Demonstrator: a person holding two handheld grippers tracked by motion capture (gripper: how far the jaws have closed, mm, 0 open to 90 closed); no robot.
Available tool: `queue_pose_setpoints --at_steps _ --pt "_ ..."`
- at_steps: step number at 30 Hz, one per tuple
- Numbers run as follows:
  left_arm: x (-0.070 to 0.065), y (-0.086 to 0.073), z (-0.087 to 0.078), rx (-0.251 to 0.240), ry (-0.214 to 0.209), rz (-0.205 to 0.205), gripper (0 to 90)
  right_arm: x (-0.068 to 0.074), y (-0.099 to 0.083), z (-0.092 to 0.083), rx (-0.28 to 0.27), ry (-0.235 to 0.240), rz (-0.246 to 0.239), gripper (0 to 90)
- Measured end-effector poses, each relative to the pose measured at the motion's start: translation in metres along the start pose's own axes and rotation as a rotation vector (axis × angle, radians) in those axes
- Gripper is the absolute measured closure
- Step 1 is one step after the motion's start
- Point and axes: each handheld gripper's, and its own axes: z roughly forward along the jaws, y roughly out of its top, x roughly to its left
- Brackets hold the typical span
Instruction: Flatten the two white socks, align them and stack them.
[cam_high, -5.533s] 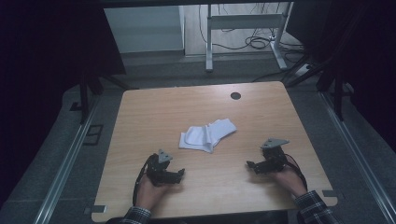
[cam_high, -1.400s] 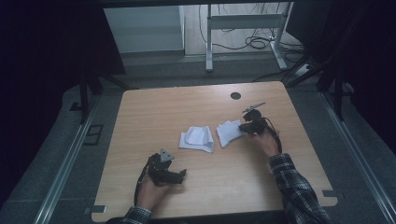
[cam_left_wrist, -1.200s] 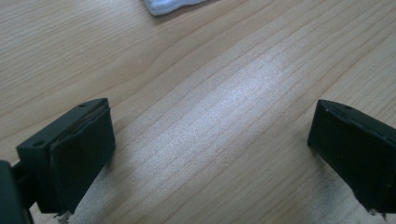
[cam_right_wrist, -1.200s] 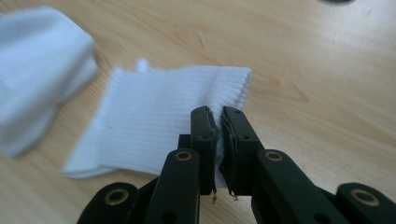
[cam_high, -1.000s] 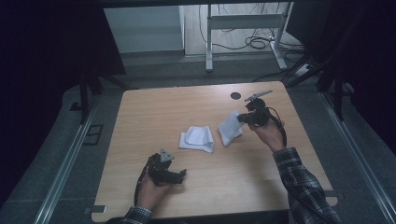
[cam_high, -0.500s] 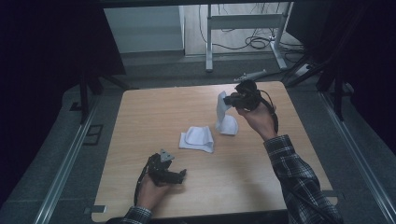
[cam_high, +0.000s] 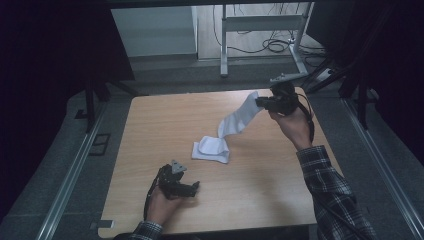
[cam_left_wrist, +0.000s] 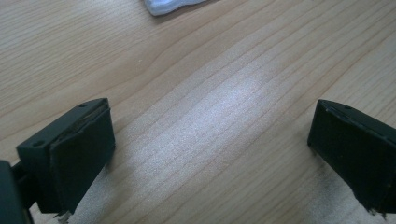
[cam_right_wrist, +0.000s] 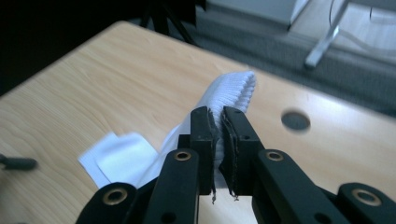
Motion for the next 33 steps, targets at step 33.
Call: queue_pose_setpoints --at_steps 33 --pt "0.0 0.002 0.001 0.005 0.002 -0.004 0.0 -0.108 -0.178 0.002 0.228 -0.202 0.083 75.1"
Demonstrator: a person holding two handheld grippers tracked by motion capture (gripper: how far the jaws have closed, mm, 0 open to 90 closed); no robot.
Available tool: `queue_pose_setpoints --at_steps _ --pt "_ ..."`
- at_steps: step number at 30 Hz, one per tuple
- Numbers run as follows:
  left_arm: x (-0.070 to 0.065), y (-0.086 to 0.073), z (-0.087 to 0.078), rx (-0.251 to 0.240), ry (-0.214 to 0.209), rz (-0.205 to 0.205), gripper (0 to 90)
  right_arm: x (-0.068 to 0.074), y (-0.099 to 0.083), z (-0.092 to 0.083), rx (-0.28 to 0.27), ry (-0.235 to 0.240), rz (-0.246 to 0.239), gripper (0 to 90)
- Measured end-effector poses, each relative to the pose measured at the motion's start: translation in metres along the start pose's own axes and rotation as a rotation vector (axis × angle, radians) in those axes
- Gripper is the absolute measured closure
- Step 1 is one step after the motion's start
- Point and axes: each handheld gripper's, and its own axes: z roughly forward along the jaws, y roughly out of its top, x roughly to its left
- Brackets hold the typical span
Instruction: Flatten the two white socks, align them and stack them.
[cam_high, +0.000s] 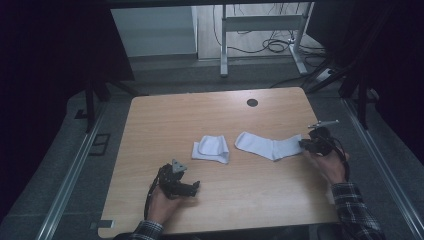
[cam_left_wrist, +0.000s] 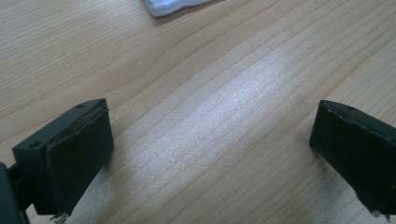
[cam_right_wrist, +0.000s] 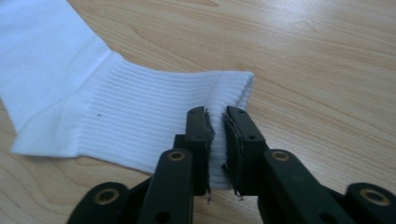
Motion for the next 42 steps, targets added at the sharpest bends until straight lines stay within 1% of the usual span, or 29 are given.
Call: queue_pose_setpoints --at_steps 2,4,7,9,10,12,13,17,19,20,21,22,24,30,32,36,40,42 --pt "0.0 0.0 0.0 0.0 -0.001 0.002 0.0 0.0 -0.002 0.0 -0.009 0.016 0.012 70.6" --pt "0.0 0.0 0.0 0.001 -0.003 0.003 0.0 0.001 -0.002 0.0 -0.012 0.012 0.018 67.0" --pt "0.0 0.003 0.0 0.023 0.0 0.004 0.0 -0.001 -0.004 -0.002 -0.016 0.021 0.033 61.5" --pt "0.0 0.006 0.0 0.035 -0.002 0.007 0.5 -0.002 -0.005 -0.003 -0.022 0.028 0.03 57.0" --pt "0.0 0.007 0.0 0.035 -0.005 0.01 2.7 -0.002 -0.006 -0.003 -0.021 0.032 0.028 54.9" --pt "0.0 0.011 0.0 0.025 -0.003 -0.005 11.1 -0.001 -0.008 -0.002 -0.02 0.031 0.031 52.1" --pt "0.0 0.014 0.001 0.02 -0.007 -0.011 13.8 -0.001 -0.008 -0.003 -0.024 0.027 0.038 50.5" --pt "0.0 0.027 0.002 -0.01 -0.018 -0.004 17.0 -0.001 -0.009 -0.004 -0.034 0.038 0.057 46.4" --pt "-0.001 0.038 0.003 -0.026 -0.035 -0.004 19.0 -0.001 -0.009 -0.003 -0.035 0.041 0.055 44.6" --pt "-0.002 0.044 0.004 -0.034 -0.044 -0.004 20.4 -0.001 -0.009 -0.003 -0.027 0.039 0.053 44.1" --pt "-0.004 0.052 0.006 -0.042 -0.053 0.005 21.6 -0.001 -0.009 -0.002 -0.023 0.039 0.05 44.0" --pt "-0.005 0.057 0.007 -0.045 -0.055 0.011 22.6 0.0 -0.01 -0.002 -0.021 0.039 0.049 43.6" --pt "-0.009 0.07 0.011 -0.057 -0.053 0.037 25.2 0.0 -0.011 -0.002 -0.024 0.034 0.046 43.6" --pt "-0.02 0.108 0.027 -0.084 -0.086 0.064 35.5 -0.004 -0.012 -0.005 -0.034 0.029 0.046 45.5" --pt "-0.025 0.119 0.034 -0.086 -0.08 0.084 38.3 -0.006 -0.013 -0.006 -0.036 0.032 0.048 46.7" --pt "-0.034 0.139 0.049 -0.095 -0.092 0.098 45.1 -0.009 -0.015 -0.008 -0.037 0.03 0.058 50.0" --pt "-0.043 0.155 0.067 -0.089 -0.101 0.113 55.7 -0.009 -0.015 -0.008 -0.036 0.036 0.053 54.1" --pt "-0.047 0.161 0.076 -0.083 -0.091 0.122 58.9 -0.009 -0.014 -0.008 -0.038 0.038 0.048 56.6"
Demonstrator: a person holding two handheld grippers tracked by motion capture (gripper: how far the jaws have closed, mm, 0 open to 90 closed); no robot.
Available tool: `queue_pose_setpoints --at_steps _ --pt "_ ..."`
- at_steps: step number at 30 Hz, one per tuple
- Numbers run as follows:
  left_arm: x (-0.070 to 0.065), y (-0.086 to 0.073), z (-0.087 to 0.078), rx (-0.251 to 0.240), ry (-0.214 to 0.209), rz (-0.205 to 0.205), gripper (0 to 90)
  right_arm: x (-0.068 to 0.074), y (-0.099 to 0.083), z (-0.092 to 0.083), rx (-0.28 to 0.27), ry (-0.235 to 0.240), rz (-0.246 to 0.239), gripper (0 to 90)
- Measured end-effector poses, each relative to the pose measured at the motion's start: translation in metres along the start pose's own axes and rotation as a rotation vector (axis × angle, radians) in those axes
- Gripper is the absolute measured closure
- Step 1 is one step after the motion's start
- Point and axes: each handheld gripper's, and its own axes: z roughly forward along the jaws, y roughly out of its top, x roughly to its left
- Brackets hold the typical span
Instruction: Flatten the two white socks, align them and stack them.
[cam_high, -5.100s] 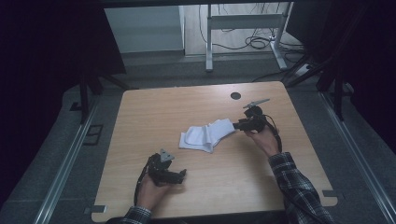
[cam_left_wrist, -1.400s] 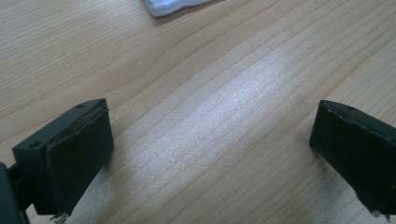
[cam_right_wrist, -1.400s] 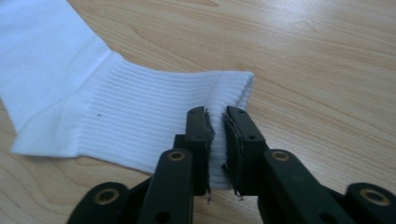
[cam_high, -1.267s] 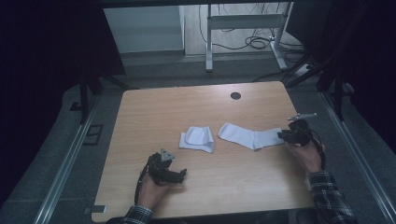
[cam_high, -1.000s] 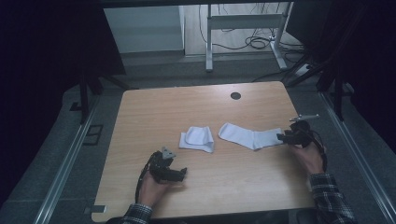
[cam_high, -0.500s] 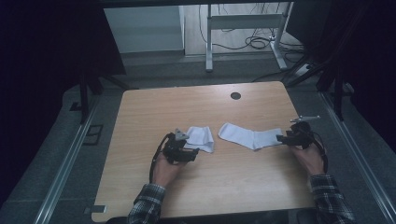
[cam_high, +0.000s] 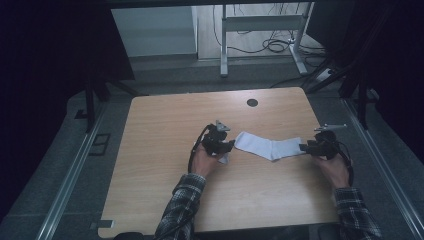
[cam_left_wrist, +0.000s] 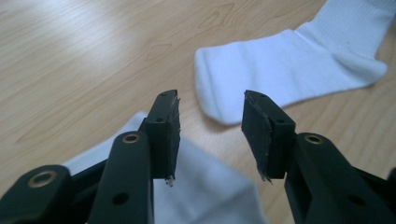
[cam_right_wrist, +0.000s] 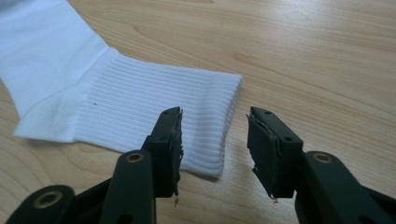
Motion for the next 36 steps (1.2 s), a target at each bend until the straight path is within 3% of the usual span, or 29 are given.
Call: queue_pose_setpoints --at_steps 3,9,13,18,21,24,36 --pt "-0.002 0.005 0.014 0.007 -0.005 -0.003 66.0 0.0 0.001 -0.001 -0.005 -0.004 0.002 60.5" --pt "-0.002 0.007 0.039 0.051 0.011 -0.003 63.1 -0.003 0.0 0.0 -0.003 0.005 0.01 62.2" --pt "0.001 0.004 0.049 0.057 0.014 -0.033 63.1 -0.003 -0.002 0.005 0.005 0.007 0.009 61.9" --pt "0.002 0.001 0.055 0.08 0.012 -0.029 68.0 0.002 -0.002 0.013 0.043 0.0 -0.008 62.7" --pt "0.002 0.001 0.056 0.08 -0.017 -0.041 76.5 0.005 -0.003 0.017 0.063 0.005 -0.01 70.5" --pt "0.0 0.003 0.055 0.087 -0.019 -0.032 84.5 0.006 -0.001 0.016 0.074 0.019 0.007 80.4" --pt "-0.003 0.008 0.023 0.019 -0.043 -0.051 85.3 0.01 0.003 0.0 0.033 0.041 0.004 81.2"
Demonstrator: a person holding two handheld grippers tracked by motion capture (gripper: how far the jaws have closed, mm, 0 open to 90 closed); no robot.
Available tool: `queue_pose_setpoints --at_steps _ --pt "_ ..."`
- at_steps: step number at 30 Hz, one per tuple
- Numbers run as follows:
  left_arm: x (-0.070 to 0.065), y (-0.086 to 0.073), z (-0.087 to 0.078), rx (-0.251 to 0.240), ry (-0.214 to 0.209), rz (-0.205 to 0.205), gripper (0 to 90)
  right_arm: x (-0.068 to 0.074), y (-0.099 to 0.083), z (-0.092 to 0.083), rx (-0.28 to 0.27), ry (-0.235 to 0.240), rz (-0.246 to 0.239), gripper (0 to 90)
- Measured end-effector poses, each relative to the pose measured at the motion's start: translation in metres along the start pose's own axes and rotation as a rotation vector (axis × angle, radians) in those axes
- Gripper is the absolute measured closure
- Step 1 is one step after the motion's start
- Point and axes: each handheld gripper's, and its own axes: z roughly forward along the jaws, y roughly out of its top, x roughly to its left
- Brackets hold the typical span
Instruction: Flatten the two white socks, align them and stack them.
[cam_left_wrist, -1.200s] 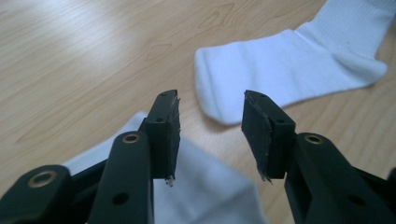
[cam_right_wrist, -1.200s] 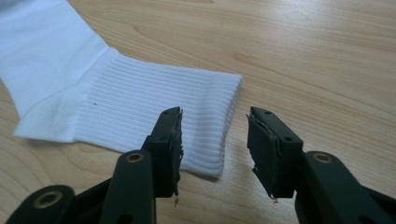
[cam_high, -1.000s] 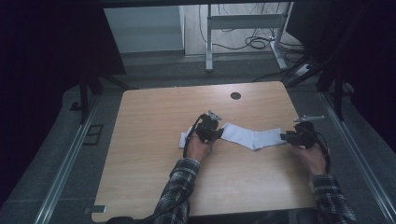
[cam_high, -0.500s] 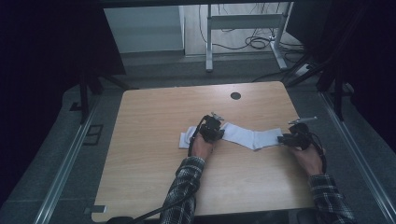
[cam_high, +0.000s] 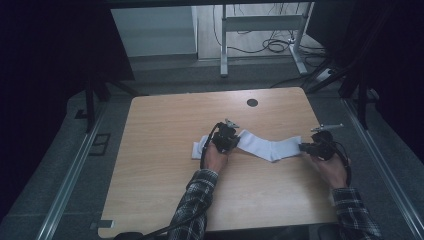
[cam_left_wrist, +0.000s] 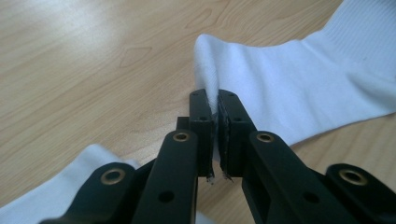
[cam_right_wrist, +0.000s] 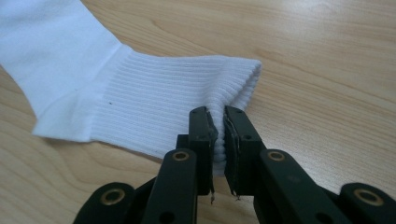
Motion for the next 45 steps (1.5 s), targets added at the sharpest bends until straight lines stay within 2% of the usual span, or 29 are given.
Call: queue_pose_setpoints --at_steps 6,11,19,26,33,39,45 --pt "-0.001 -0.002 -0.025 -0.032 -0.014 -0.001 85.4 0.007 0.004 -0.012 -0.037 0.021 -0.02 81.1" --pt "-0.001 -0.012 -0.051 -0.053 -0.015 0.0 85.4 0.018 0.007 -0.022 -0.065 0.049 -0.036 81.2" --pt "0.003 -0.044 -0.096 -0.083 -0.01 -0.016 85.3 0.05 0.011 -0.028 -0.077 0.119 -0.094 80.8" --pt "0.011 -0.075 -0.129 -0.101 0.014 -0.057 85.3 0.083 0.014 -0.028 -0.073 0.178 -0.16 80.9" --pt "0.017 -0.114 -0.144 -0.09 0.028 -0.101 84.9 0.114 0.01 -0.02 -0.044 0.226 -0.221 80.9" --pt "0.022 -0.146 -0.146 -0.076 0.032 -0.156 84.4 0.131 0.002 -0.006 0.002 0.256 -0.255 80.7" --pt "0.021 -0.158 -0.139 -0.034 0.047 -0.142 83.0 0.141 -0.005 0.008 0.04 0.236 -0.3 80.2"
